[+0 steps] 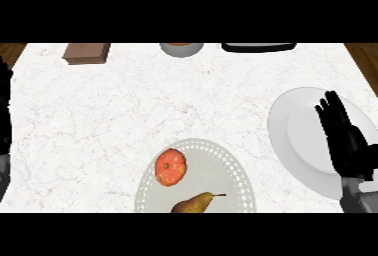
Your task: Pick the squash from the placemat and place it in the plate
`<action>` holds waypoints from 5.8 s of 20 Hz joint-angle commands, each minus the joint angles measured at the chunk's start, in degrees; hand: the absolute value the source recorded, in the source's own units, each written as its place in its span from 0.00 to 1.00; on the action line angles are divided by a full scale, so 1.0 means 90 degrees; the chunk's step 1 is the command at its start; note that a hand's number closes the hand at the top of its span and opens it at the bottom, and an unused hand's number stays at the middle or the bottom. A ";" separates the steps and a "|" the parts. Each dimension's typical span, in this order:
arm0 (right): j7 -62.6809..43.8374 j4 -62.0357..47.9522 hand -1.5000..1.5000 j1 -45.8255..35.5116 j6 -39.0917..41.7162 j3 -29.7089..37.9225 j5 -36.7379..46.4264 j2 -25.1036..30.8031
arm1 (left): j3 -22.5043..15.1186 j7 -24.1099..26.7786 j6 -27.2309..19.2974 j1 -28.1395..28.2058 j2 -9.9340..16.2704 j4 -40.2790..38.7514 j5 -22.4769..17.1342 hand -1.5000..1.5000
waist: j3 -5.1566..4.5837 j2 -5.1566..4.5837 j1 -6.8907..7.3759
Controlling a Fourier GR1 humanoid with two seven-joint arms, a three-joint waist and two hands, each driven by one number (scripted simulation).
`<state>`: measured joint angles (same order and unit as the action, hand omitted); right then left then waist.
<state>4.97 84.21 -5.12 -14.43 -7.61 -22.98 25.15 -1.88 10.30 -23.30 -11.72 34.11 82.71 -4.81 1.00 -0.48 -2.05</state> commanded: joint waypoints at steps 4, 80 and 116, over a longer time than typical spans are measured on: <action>-0.0378 0.1287 1.00 -0.0906 -0.1049 -0.0355 0.1251 0.0375 | -0.0757 -0.0958 0.0727 0.0827 -0.0966 -0.0525 -0.0756 0.50 | -0.0192 0.0103 0.0139; -0.9636 -0.0873 1.00 -0.3002 0.1490 -0.5120 0.7748 -0.2788 | -0.1340 -0.2264 0.1402 0.1246 -0.2349 -0.0177 -0.1118 0.50 | -0.0113 0.0046 0.0382; -0.7345 0.3747 1.00 0.0891 -0.2727 -0.5725 1.1726 -0.1203 | -0.0930 -0.2259 0.1501 0.1636 -0.2268 -0.0026 -0.1102 0.50 | -0.0096 0.0084 -0.0106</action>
<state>-57.42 103.49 -1.35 -32.71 -63.48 86.34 9.59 -9.83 -9.97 -10.51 2.59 13.92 83.91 -14.67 0.37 0.73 -3.26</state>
